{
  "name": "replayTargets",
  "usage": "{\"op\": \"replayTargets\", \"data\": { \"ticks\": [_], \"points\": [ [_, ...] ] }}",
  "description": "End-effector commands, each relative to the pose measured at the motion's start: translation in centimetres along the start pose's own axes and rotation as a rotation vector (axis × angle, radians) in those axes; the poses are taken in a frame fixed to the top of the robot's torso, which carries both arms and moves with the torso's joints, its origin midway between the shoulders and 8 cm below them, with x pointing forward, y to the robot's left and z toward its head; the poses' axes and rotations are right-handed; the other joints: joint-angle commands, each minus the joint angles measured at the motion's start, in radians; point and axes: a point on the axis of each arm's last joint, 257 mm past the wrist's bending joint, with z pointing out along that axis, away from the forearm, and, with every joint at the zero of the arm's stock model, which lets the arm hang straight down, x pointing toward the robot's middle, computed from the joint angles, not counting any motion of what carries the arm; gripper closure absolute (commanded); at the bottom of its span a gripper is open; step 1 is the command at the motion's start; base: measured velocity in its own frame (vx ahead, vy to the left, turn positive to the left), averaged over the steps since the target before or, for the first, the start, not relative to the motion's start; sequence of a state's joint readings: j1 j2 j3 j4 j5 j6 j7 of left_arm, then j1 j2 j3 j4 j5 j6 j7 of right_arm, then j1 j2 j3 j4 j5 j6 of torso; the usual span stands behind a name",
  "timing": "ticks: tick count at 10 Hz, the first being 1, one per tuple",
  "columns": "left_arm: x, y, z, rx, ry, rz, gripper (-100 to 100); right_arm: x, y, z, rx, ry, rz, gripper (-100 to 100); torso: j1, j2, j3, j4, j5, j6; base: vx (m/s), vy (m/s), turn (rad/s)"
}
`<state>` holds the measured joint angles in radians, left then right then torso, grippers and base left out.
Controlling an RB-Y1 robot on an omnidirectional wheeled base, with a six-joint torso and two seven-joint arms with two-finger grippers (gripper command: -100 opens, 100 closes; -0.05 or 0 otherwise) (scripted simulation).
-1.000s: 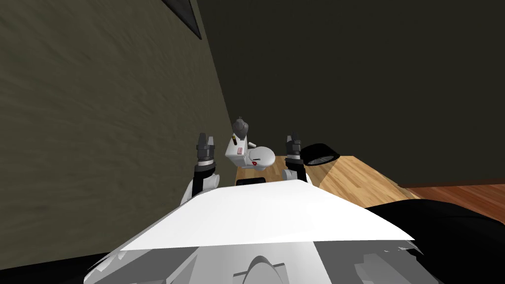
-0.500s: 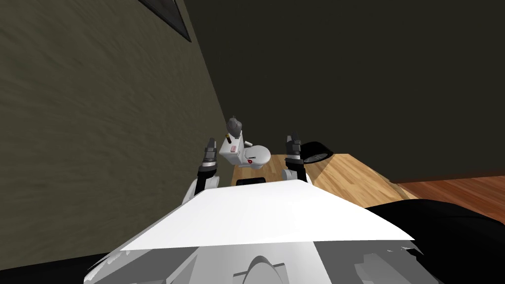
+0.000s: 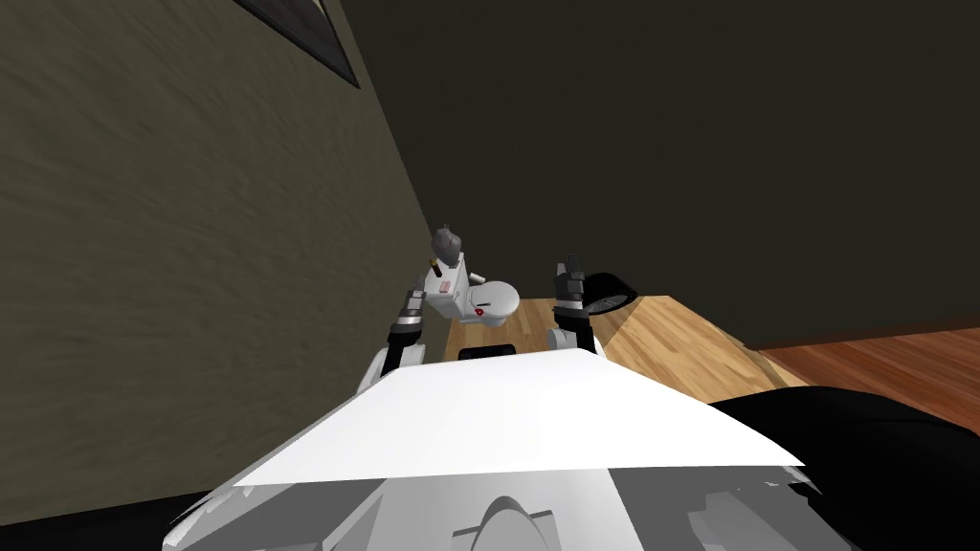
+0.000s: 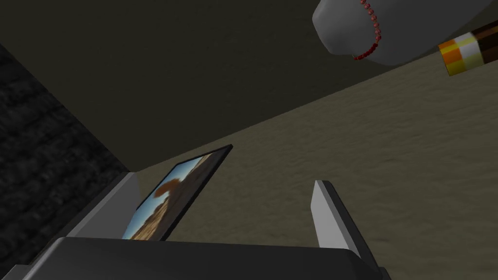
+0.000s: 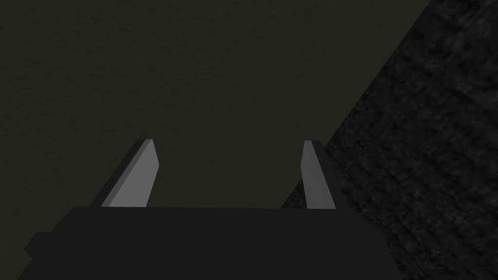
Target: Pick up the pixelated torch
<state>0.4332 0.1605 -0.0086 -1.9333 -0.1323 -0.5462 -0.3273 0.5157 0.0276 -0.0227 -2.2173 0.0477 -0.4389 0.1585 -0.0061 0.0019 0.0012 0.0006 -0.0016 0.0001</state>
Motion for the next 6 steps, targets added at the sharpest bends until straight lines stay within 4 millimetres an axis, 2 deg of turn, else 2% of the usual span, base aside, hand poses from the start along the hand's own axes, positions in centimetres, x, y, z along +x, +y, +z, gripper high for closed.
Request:
{"op": "replayTargets", "data": {
  "ticks": [1,3,4,6],
  "points": [
    [0.7,1.4,-0.5,-0.031,0.025,0.043,-100,0.0,0.0,0.0,0.0,0.0,0.0,0,0.0,0.0,0.0,0.0,0.0,0.0,-0.029,-0.084,-0.025],
    [1.6,3.2,-1.0,-0.067,0.06,0.094,-100,0.0,0.0,0.0,0.0,0.0,0.0,0,0.0,0.0,0.0,0.0,0.0,0.0,-0.018,-0.089,-0.023],
    [1.6,3.2,-1.0,-0.067,0.06,0.094,-100,0.0,0.0,0.0,0.0,0.0,0.0,0,0.001,-0.001,0.0,0.0,0.0,0.0,0.0,-0.047,-0.005],
    [2.3,5.2,-1.6,-0.102,0.101,0.148,-100,0.0,0.0,0.0,0.0,0.0,0.0,0,0.004,-0.002,-0.001,0.0,0.001,0.0,0.017,-0.038,-0.029]
  ]
}}
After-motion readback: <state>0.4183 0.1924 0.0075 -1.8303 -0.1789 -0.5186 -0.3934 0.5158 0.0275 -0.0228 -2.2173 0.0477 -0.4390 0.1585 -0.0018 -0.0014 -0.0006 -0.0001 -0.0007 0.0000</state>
